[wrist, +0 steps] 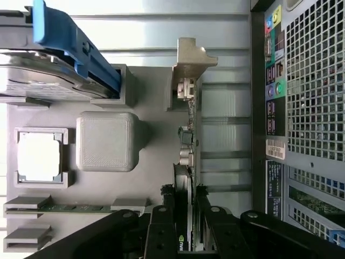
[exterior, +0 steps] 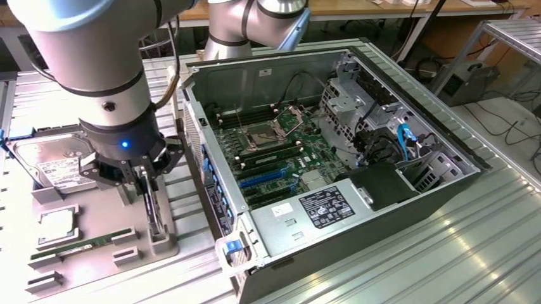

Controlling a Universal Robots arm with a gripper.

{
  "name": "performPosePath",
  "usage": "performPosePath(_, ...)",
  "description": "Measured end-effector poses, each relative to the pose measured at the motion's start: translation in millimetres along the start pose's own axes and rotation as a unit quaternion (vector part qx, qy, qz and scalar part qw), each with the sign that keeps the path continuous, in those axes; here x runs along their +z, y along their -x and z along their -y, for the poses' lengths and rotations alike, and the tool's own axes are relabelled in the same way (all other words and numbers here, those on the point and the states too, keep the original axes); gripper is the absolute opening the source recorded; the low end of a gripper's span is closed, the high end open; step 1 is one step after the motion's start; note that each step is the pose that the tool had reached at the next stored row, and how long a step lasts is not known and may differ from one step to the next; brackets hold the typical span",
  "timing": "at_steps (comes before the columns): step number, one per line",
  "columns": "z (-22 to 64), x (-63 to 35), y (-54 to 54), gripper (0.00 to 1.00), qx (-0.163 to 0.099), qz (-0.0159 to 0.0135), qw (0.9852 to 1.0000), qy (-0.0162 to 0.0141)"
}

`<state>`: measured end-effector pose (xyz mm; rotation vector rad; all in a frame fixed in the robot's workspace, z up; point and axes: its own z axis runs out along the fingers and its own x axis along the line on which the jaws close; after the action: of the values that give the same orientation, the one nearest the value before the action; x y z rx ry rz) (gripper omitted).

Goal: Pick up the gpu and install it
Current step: 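Pick up the gpu and move the gpu toward the slot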

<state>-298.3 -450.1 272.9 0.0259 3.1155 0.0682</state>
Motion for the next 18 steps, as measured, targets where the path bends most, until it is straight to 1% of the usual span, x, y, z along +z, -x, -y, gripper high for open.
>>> performPosePath(6, -1.3, -31.2, 2.3, 0.26, 0.0, -0.0001, 1.0, 0.0007)
performPosePath(8, -1.6, -45.1, 4.5, 0.26, -0.001, -0.0001, 1.0, 0.0012)
performPosePath(11, -1.5, -58.9, 7.1, 0.26, -0.001, -0.0001, 1.0, 0.0017)
performPosePath(12, -0.7, -68.6, 9.3, 0.26, -0.002, -0.0002, 1.0, 0.002)
performPosePath(13, -0.1, -72.7, 10.4, 0.26, -0.002, -0.0002, 1.0, 0.0021)
performPosePath(16, 5.1, -94.9, 17.0, 0.26, -0.003, -0.0002, 1.0, 0.0027)
performPosePath(18, 8.3, -106.1, 20.6, 0.26, -0.004, -0.0002, 1.0, 0.0029)
